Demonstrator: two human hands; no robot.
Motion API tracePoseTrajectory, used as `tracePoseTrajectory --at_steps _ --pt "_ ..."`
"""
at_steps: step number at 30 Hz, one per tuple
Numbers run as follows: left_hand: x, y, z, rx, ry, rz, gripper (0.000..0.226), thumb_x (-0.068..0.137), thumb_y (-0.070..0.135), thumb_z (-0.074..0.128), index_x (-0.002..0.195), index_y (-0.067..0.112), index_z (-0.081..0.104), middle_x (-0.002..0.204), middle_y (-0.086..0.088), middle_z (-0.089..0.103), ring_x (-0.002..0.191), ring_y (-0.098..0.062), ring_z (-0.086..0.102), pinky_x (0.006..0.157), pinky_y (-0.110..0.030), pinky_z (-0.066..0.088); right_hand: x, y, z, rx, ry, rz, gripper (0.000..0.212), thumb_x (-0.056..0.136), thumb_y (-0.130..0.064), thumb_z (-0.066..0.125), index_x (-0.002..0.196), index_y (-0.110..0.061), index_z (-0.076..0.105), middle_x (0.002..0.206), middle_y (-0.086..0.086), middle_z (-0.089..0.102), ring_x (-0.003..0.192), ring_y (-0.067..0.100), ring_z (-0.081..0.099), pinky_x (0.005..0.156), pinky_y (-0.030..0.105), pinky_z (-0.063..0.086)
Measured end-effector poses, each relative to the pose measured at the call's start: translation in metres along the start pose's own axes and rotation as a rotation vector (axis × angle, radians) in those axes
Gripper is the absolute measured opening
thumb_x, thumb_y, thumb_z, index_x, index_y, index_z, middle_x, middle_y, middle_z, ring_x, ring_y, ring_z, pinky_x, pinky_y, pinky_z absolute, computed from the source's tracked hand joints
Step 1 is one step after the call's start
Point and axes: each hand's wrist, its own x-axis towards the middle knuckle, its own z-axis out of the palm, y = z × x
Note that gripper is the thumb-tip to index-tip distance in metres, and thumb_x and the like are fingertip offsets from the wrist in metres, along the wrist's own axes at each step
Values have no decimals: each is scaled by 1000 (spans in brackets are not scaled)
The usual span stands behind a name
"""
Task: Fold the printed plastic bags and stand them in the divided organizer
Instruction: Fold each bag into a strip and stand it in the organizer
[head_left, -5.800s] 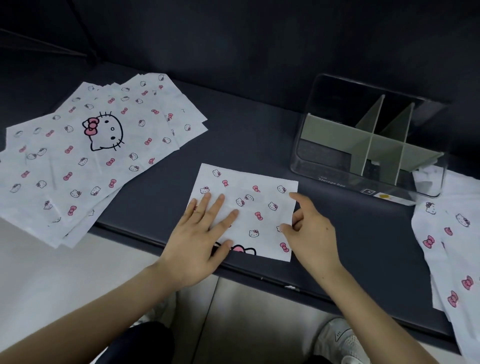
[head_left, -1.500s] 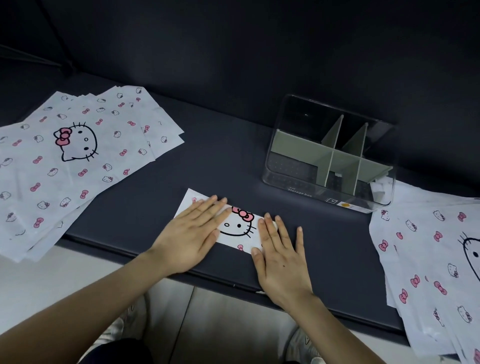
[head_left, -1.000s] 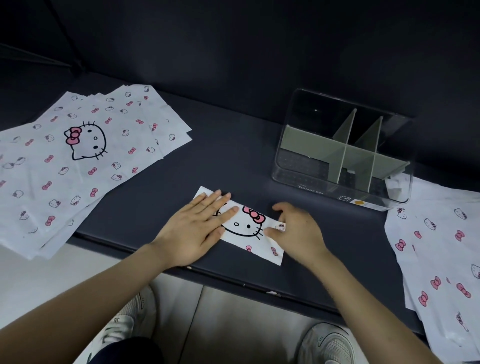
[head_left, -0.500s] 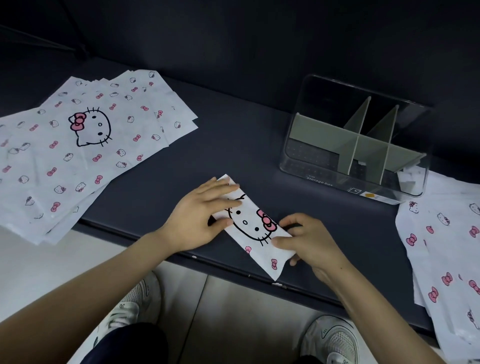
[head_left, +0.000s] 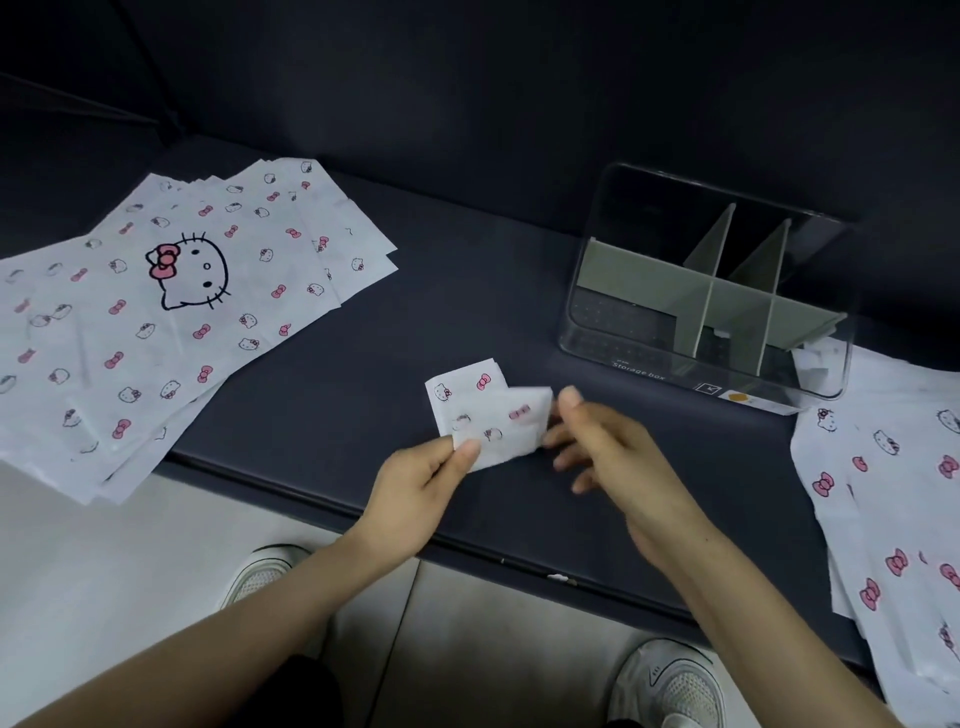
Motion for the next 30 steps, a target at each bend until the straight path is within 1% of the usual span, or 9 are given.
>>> tracePoseTrajectory --at_steps 2,5,10,14,16,20,23,26,30 --pt "4 1 -2 -92 -10 -78 78 88 67 40 89 -8 57 79 3 56 75 -8 47 69 -34 43 7 3 3 -107 -19 -110 26 83 -48 60 102 -31 68 95 -14 71 79 -7 60 68 12 46" --pt "6 8 -1 -151 28 -126 39 99 40 45 108 10 66 104 8 70 95 -6 62 87 -27 47 23 14 15 -175 15 -190 6 88 -22 67 90 -23 73 85 -10 74 77 -3 65 72 13 48" --pt "10 17 -1 -127 119 -143 15 99 23 49 113 19 56 87 4 71 70 -7 60 67 -16 44 50 26 26 -311 128 -129 21 87 -30 66 73 -15 72 69 -1 71 60 15 60 72 44 53" --pt "8 17 -3 -56 154 -120 35 96 15 54 130 18 43 65 -11 64 58 -13 51 58 -16 38 54 27 29 -556 138 -120 30 89 -37 61 78 -11 70 74 5 69 68 23 62 68 37 51" --pt "4 16 -8 29 199 -78 36 95 13 55 128 20 42 66 -3 64 62 -5 54 61 -11 39 53 26 30 -604 138 -135 30 90 -36 59 77 -11 70 75 4 70 72 22 63 66 33 48" --pt "13 8 -25 565 329 386 32 93 22 47 116 7 63 99 -5 67 89 -26 62 86 -35 46 54 27 29 -628 125 -139 31 90 -34 58 77 -7 68 75 8 69 73 26 61 64 33 46" --pt "30 0 -24 826 137 604 43 99 24 35 128 3 59 134 -14 56 126 -33 50 110 -43 30 54 25 28 -619 104 -141 30 89 -32 59 75 -7 69 72 9 69 72 27 62 66 37 49" --pt "36 -12 -18 949 -46 597 52 104 29 16 141 4 43 147 -11 43 138 -27 37 114 -39 21 54 24 28 -631 90 -141 28 89 -32 59 77 -9 70 73 6 70 72 22 65 69 37 50" --pt "31 -23 -10 984 -73 453 60 105 35 7 143 2 39 150 -10 39 140 -25 34 113 -38 20 55 24 28 -670 80 -144 21 91 -32 59 86 -14 70 82 -1 72 82 18 67 76 35 52"
